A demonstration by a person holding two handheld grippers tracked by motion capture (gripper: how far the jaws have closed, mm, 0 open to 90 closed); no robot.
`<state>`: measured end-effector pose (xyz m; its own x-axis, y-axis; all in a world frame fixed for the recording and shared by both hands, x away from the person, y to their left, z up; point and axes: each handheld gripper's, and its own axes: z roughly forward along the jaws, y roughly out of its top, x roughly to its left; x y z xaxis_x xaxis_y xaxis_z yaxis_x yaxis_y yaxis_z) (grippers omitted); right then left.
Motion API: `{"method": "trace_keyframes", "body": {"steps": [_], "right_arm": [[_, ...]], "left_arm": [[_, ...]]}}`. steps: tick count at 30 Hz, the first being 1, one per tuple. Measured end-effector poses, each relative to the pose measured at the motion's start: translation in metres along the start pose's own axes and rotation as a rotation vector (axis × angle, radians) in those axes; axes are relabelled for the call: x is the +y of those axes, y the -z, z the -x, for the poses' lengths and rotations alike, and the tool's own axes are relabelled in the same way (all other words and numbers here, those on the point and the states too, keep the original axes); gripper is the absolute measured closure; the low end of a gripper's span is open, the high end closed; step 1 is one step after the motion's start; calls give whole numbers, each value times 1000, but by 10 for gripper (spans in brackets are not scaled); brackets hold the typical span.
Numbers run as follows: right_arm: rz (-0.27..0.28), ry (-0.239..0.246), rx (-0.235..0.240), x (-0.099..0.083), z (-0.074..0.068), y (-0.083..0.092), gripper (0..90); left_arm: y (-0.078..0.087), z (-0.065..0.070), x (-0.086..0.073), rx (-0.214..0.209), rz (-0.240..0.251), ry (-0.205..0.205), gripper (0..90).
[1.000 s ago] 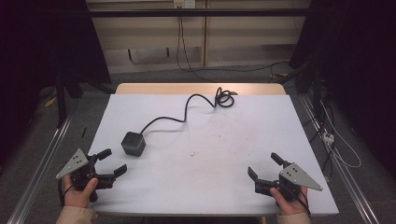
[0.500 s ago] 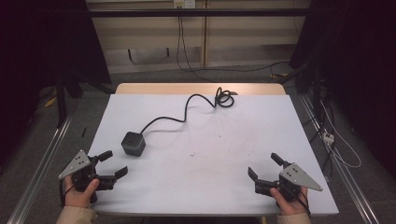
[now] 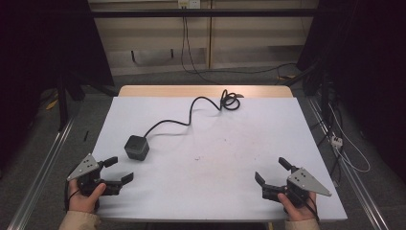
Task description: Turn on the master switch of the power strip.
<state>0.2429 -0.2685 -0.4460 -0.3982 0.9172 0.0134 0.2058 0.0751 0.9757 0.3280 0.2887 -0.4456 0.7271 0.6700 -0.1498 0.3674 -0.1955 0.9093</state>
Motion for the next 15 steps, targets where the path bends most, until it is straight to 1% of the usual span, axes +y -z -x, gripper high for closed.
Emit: {"method": "trace_keyframes", "body": {"steps": [8, 12, 15], "right_arm": [[-8, 1, 5, -1, 0, -1, 34], [-20, 1, 13, -2, -1, -2, 34], [-27, -1, 12, -3, -1, -2, 34]], "left_arm": [[-5, 1, 1, 1, -12, 4, 59], [-7, 1, 1, -5, -17, 6, 59], [-7, 1, 1, -1, -11, 6, 59]]}}
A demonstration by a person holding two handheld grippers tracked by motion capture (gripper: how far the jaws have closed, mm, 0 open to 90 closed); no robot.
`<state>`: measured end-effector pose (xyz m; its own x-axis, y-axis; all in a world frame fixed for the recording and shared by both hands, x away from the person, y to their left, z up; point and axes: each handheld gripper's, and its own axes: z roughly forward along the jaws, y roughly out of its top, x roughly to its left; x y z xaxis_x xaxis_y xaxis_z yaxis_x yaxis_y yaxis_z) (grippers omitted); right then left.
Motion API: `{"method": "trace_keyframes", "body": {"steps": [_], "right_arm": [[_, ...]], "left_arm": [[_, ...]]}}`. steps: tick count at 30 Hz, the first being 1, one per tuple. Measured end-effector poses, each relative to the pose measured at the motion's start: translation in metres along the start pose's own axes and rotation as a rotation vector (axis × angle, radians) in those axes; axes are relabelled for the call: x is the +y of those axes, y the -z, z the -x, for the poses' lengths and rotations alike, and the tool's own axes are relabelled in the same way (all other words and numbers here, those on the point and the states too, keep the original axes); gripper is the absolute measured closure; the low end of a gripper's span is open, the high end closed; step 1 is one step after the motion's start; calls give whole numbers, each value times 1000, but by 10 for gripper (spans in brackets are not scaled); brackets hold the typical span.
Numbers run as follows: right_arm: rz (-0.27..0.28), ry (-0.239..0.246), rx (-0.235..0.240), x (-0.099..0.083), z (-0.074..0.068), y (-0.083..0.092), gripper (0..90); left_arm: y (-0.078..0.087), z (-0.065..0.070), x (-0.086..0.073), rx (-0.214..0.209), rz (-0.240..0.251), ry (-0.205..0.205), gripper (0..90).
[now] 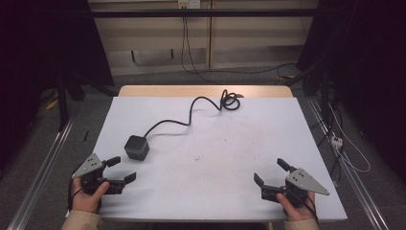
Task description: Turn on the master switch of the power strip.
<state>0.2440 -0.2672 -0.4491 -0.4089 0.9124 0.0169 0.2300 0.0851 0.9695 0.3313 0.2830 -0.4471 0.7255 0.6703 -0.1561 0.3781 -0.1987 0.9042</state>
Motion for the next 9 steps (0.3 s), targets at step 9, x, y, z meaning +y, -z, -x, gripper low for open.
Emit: {"method": "trace_keyframes", "body": {"steps": [9], "right_arm": [[-5, 1, 0, 0, -1, -2, 34]], "left_arm": [[2, -1, 1, 5, 21, 6, 59]]}}
